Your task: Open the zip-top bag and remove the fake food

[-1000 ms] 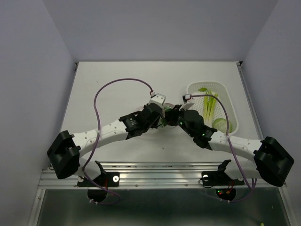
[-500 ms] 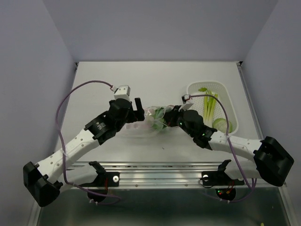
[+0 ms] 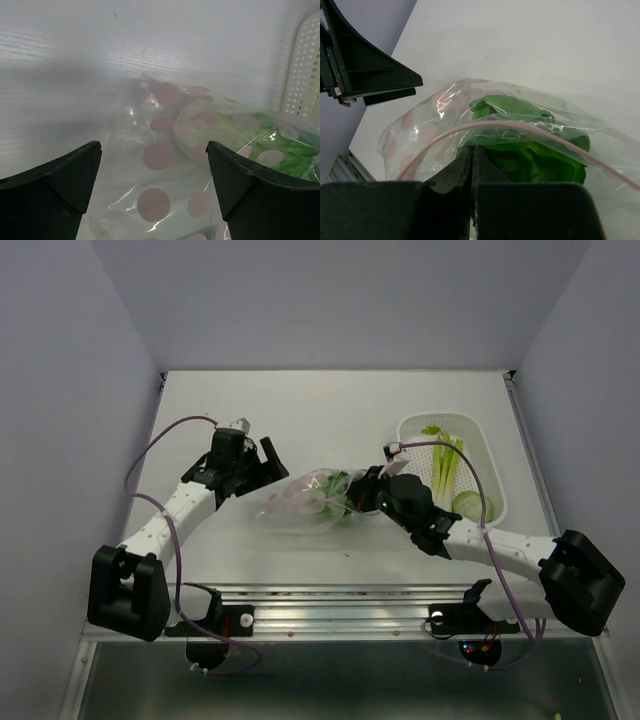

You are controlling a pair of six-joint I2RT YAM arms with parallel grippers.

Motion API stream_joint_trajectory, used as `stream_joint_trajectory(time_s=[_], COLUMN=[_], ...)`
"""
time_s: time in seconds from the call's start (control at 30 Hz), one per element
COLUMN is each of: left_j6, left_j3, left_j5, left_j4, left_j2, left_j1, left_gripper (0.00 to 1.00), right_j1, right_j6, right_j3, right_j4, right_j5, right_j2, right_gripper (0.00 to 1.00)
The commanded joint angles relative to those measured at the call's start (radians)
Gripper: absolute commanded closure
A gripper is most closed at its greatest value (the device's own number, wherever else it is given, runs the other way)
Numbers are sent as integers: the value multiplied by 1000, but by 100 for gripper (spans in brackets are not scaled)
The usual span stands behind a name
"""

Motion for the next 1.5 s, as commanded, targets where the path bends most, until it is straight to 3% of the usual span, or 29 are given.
stream_joint_trajectory(time_s=[0.0,0.43,0.6,0.63,0.73,0.77,0.8,0.83,1.07,1.2,1.47], left_j6=[10,-12,-24,-27,-30,-28,-28,-28,-59,-87,-130], left_j3=[-14,-25,-48,-50,-50,-51,-51,-53,-71,-56,-24], left_j5=[191,297,352,359,369,375,373,372,288,78,-171], left_j4=[120,240,315,326,338,345,347,352,367,292,175], left_j2=[36,275,312,320,335,345,348,354,311,273,272], left_j1=[38,43,41,43,41,43,41,41,41,43,56], left_gripper=[1,3,29,40,58,73,81,100,100,100,100], right_j1=[2,2,2,2,2,2,2,2,2,2,2], right_j6=[-21,-26,-21,-20,-17,-17,-17,-18,-29,-66,-138], right_j3=[-9,-17,-17,-18,-20,-20,-21,-23,-31,-26,-40], right_j4=[55,57,60,60,60,60,60,60,58,58,67], right_j5=[-10,-4,-5,-5,-2,-4,-4,-1,-2,-25,-50], right_j2=[-19,-20,-7,-5,1,1,3,0,-19,-62,-238], right_gripper=[99,99,99,99,99,99,99,99,99,99,99])
